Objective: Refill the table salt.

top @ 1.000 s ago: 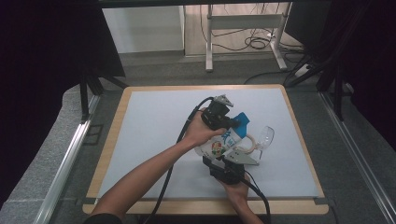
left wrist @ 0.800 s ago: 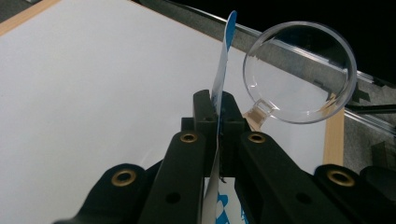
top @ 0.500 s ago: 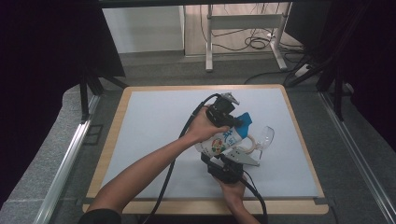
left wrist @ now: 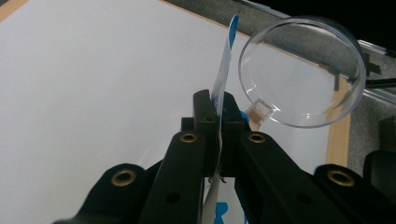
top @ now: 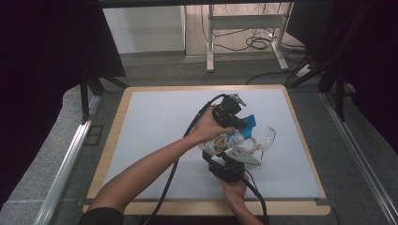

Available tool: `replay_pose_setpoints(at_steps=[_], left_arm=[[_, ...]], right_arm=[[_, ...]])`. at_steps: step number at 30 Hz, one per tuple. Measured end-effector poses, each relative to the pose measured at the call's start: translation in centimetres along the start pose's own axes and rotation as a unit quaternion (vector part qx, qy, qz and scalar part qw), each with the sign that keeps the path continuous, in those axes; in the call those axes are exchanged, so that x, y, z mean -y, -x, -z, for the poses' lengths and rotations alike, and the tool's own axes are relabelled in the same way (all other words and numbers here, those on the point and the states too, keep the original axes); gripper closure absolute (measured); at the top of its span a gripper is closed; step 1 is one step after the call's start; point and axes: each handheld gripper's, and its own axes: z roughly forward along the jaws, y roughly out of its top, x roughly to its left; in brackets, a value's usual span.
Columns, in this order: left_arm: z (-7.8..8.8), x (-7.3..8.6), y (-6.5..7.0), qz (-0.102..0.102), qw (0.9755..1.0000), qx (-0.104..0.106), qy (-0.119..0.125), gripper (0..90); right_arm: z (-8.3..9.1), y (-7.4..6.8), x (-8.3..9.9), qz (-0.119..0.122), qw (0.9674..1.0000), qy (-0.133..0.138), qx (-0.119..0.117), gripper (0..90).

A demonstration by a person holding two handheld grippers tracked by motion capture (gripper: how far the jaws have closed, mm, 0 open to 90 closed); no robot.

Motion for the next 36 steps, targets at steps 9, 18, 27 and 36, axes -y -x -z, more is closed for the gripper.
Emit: replay_pose_setpoints(at_steps=[9, 18, 27, 36], left_arm=[[-0.37, -0.22, -0.1, 0.007, 0.9999, 0.002, -0.013, 89.9], [-0.38, -0.07, -0.3, 0.013, 0.9997, 0.008, -0.017, 89.8], [-0.38, -0.04, -0.28, 0.018, 0.9996, 0.013, -0.016, 89.8], [-0.61, -0.45, -0.16, 0.014, 0.9991, 0.021, -0.034, 89.7]], right_arm=[[-0.41, -0.48, -0.63, -0.009, 0.9999, 0.005, 0.008, 56.0], [-0.62, -0.43, -0.55, 0.002, 0.9999, -0.003, 0.011, 56.5], [-0.79, -0.36, -0.48, 0.007, 0.9998, -0.001, 0.016, 56.6], [-0.9, -0.71, -0.64, -0.007, 0.9997, 0.015, 0.019, 56.7]])
